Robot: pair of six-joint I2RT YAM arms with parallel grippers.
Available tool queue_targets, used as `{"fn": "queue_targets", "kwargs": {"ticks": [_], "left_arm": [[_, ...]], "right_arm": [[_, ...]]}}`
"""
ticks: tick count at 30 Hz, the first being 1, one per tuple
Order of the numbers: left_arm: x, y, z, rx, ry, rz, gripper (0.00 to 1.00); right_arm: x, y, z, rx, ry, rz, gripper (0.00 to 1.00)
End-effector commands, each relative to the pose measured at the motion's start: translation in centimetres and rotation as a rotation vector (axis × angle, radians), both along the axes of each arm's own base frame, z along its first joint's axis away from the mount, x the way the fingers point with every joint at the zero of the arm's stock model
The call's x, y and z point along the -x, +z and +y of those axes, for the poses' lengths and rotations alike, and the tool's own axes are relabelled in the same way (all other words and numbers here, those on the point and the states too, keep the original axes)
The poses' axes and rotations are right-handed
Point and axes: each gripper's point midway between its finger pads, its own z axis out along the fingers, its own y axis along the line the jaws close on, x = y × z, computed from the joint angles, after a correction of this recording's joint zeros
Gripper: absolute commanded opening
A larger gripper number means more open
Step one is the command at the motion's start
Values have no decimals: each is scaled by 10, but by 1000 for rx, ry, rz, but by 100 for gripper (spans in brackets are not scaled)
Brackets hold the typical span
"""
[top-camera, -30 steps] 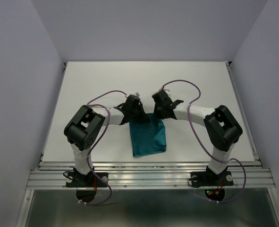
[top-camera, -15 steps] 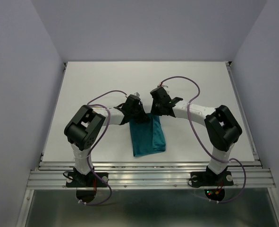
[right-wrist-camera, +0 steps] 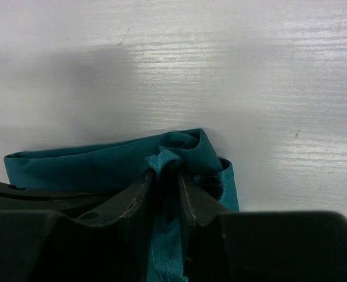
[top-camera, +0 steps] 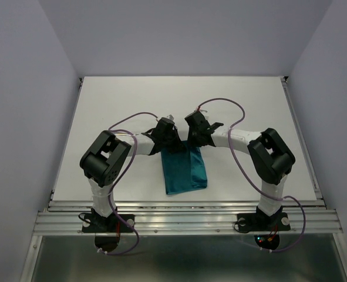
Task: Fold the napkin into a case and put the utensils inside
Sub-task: Fold the lower triangle-folded napkin at the center of the board.
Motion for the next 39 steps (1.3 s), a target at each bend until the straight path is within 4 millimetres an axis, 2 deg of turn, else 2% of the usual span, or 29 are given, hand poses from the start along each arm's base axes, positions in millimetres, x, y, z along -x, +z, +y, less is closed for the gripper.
{"fn": "queue_targets", "kwargs": {"ticks": [1, 2, 7, 8, 13, 18, 20, 23, 31, 39], "left_arm": [[12, -21, 19, -91, 8, 41, 0], [12, -22, 20, -93, 7, 41, 0], [12, -23, 19, -92, 6, 46, 0], [12, -23, 20, -94, 7, 46, 0], [12, -21, 19, -90, 5, 41, 0], [11, -21, 19, -88, 6, 41, 0], [12, -21, 19, -89, 4, 42, 0], [11, -20, 18, -86, 5, 39, 0], [11, -17, 18, -84, 4, 32, 0], [14, -4, 23, -79, 15, 16, 0]], "right_arm": [[-2, 2, 10, -16, 9, -18, 31], [-2, 4, 11, -19, 12, -20, 36], [0, 23, 15, -56, 40, -41, 46], [1, 25, 15, -60, 44, -41, 51], [5, 37, 15, -85, 45, -52, 53], [4, 51, 15, -105, 46, -78, 47], [3, 53, 16, -106, 47, -84, 40], [4, 46, 16, -98, 48, -69, 30], [5, 26, 18, -86, 50, -29, 18], [-3, 6, 25, -66, 45, -4, 18]]}}
